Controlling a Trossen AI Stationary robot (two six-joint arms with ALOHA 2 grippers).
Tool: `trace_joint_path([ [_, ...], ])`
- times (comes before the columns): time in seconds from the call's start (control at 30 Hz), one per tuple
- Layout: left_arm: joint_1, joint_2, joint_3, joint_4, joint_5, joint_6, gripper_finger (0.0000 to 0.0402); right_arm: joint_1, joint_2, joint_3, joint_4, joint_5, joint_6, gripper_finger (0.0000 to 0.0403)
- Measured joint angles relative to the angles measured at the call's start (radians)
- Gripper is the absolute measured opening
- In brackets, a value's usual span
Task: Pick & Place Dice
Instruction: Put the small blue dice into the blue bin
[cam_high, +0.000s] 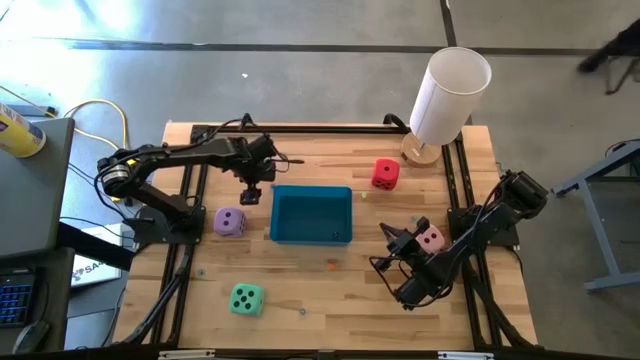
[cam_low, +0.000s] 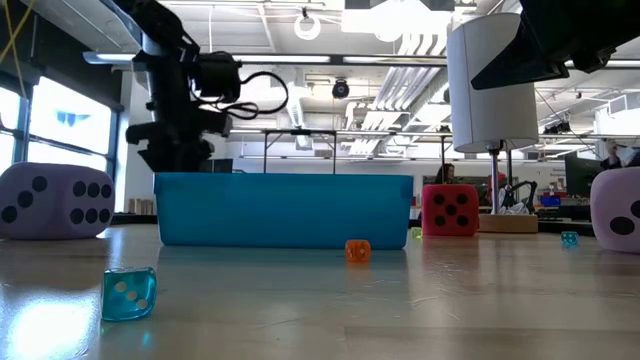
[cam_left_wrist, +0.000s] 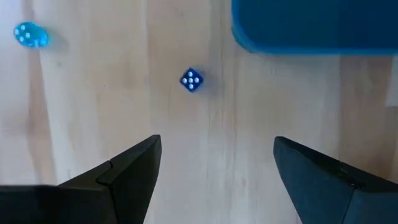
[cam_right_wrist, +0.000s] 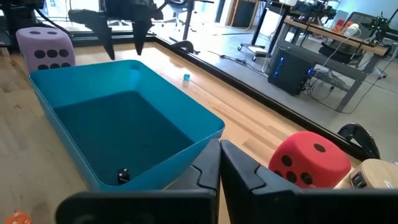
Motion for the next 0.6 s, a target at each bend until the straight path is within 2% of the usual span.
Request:
trace_joint_path([
  [0.13,0.000,0.000,-0.014,0.098,0.007,0.034,0.0303,0.000,0.000,0.000,0.003,-0.004,-0.001,0.0002],
  [0.27,0.010,0.000,-0.022,0.116,0.062,0.034,0.0303,0.000,0.000,0.000,0.010,-0.024,-0.026,0.0002],
  [0.6,0.017,0.016,-0.069,0.196,0.061,0.036,0.0303,0.000,0.000,0.000,0.033,-0.018,-0.053,0.0002],
])
